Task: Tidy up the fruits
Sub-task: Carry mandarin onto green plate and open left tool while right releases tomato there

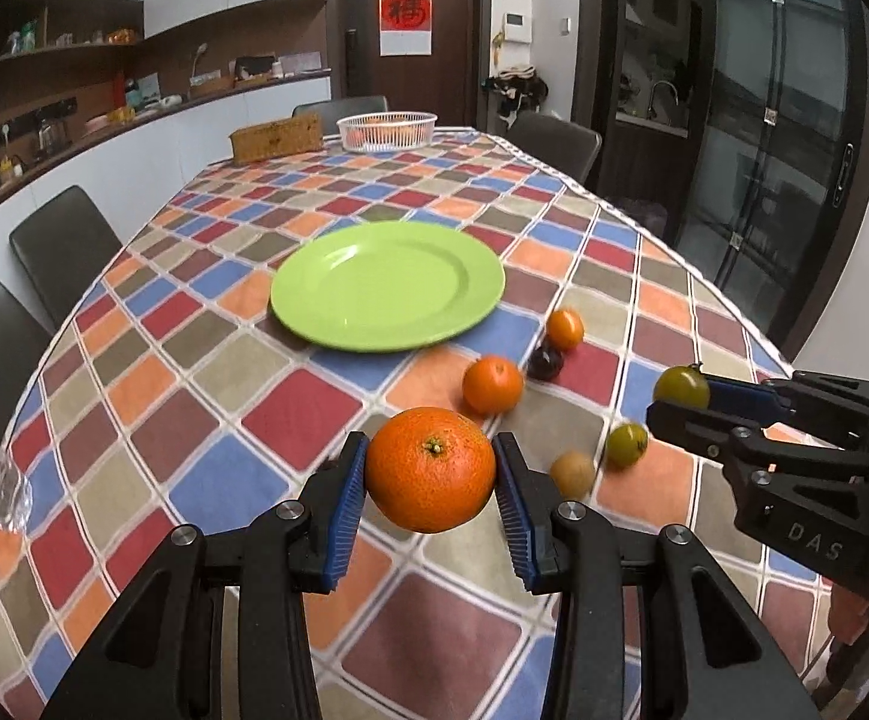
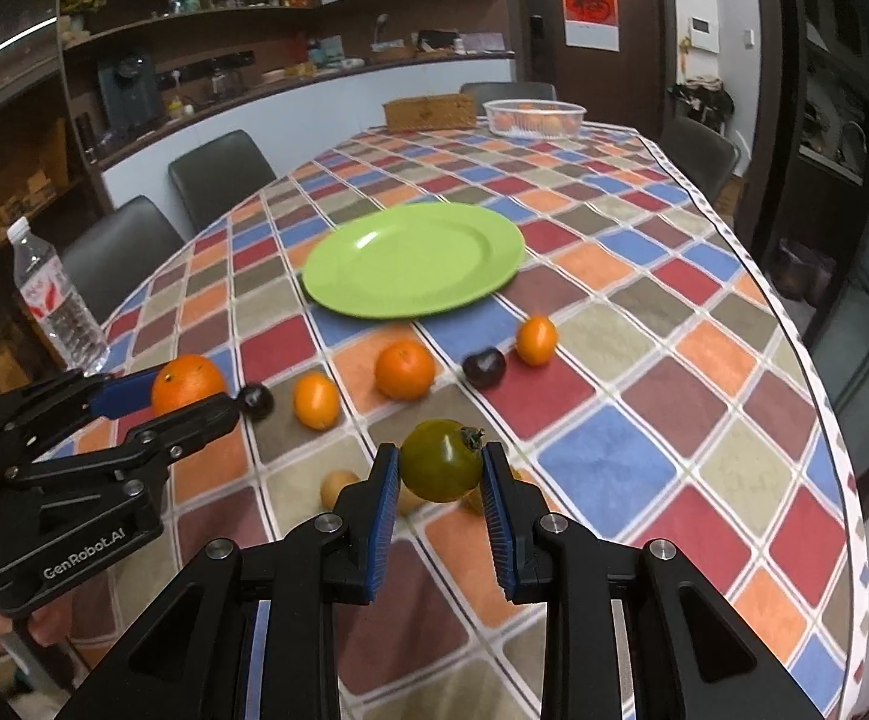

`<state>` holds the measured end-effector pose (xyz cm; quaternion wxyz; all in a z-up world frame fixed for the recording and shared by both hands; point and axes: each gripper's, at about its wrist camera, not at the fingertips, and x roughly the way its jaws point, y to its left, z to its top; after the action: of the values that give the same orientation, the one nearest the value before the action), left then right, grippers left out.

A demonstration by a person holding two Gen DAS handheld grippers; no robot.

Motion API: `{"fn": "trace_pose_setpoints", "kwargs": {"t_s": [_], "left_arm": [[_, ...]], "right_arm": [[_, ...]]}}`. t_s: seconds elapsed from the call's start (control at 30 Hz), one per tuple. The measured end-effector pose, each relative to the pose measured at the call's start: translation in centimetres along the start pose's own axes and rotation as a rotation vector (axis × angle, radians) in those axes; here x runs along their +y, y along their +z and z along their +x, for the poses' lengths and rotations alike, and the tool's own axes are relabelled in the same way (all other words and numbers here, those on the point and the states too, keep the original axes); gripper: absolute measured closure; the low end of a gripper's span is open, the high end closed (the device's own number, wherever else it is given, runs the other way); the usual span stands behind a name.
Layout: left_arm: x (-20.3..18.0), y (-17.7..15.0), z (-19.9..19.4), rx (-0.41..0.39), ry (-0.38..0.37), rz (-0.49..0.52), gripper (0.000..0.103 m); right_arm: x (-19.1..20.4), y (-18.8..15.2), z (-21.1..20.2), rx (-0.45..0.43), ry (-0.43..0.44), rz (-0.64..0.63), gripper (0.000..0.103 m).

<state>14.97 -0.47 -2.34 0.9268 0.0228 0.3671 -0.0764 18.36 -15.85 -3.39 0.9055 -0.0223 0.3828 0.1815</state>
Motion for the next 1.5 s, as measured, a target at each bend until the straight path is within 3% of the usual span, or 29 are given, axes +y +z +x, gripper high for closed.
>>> {"fn": "trace_pose_setpoints", "kwargs": {"t_s": [0.5,0.87,1.17,1.37,1.43,1.5], "left_arm": [[3.1,6.9,3.2,-0.025,-0.035,0.004,0.062],[5.7,10.0,9.2,0.04,-0.059,0.013,0.062],[7.6,10.8,15.6,0.155,-0.076,-0.017,0.062],[8.3,10.9,17.9,0.197,-0.069,-0.029,0.062],[8.4,10.9,17.9,0.194,-0.069,-0.021,0.06],[8.2,10.9,17.6,0.184,-0.068,-0.012,0.045]], "right_arm": [[0.8,7.9,2.9,-0.06,0.044,-0.072,0.075],[0.1,12.4,9.7,0.039,0.086,-0.1,0.075],[-0.3,14.1,15.5,0.127,0.074,-0.131,0.075],[-1.1,14.9,18.2,0.161,0.077,-0.108,0.074],[-1.2,14.9,18.2,0.159,0.079,-0.101,0.074],[-1.1,14.8,18.0,0.152,0.072,-0.103,0.074]]}}
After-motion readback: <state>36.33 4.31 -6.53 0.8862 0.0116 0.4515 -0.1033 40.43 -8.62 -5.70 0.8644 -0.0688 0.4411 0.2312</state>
